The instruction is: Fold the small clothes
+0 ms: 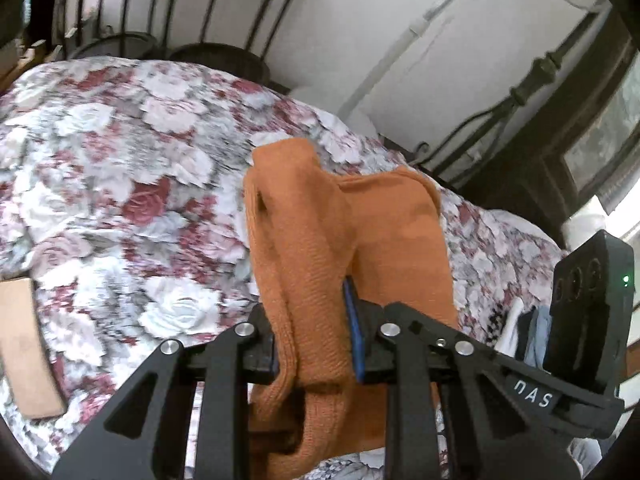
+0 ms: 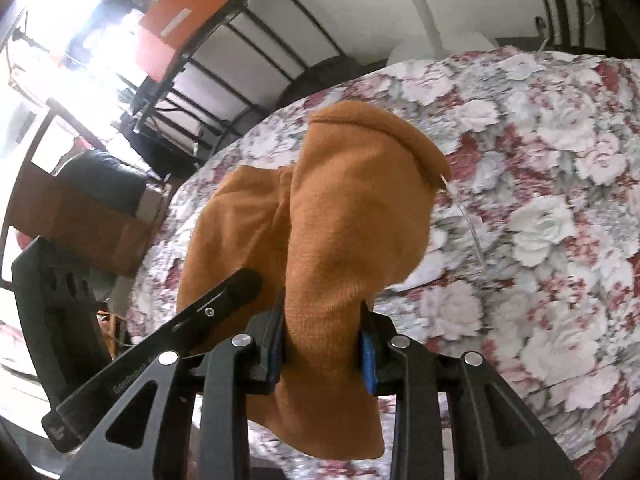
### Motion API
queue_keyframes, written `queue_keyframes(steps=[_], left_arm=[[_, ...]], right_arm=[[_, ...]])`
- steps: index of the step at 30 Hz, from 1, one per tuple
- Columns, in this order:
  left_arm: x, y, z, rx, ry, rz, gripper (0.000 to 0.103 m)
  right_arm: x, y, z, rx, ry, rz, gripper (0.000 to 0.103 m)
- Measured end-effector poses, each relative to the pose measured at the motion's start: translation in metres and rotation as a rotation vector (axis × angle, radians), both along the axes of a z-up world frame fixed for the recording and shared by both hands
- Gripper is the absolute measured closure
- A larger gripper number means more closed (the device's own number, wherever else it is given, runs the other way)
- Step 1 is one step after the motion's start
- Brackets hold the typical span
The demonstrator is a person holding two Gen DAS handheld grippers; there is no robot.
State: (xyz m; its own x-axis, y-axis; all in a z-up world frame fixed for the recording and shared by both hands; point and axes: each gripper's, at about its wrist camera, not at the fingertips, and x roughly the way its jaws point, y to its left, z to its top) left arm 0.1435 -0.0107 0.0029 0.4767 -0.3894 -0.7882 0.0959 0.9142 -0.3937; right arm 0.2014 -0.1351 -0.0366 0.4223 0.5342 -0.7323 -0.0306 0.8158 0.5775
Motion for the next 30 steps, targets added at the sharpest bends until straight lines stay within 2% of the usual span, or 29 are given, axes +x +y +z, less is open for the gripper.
queue_keyframes(steps=[3,6,9,19,24,30], left_arm=[[-0.005,0.018,0.011,0.017,-0.003,0.067,0.081],[-0.009,0.043,0.020,0.002,-0.002,0.148,0.080],[-0.013,0.065,0.024,0.014,-0.014,0.191,0.080],[-0.030,0.166,0.008,0.080,-0.005,0.318,0.080],[-0.039,0.232,0.013,0.100,-0.028,0.377,0.080],[-0.056,0.322,0.040,0.118,-0.066,0.494,0.080]], right_arm=[[0.005,0.023,0.002,0.021,-0.006,0.054,0.072],[0.013,0.046,0.003,0.071,0.005,0.099,0.072],[0.018,0.070,0.000,0.103,-0.001,0.157,0.072],[0.025,0.177,-0.028,0.199,0.024,0.346,0.072],[0.028,0.247,-0.020,0.208,0.008,0.437,0.072],[0.028,0.354,0.006,0.253,-0.025,0.560,0.072]])
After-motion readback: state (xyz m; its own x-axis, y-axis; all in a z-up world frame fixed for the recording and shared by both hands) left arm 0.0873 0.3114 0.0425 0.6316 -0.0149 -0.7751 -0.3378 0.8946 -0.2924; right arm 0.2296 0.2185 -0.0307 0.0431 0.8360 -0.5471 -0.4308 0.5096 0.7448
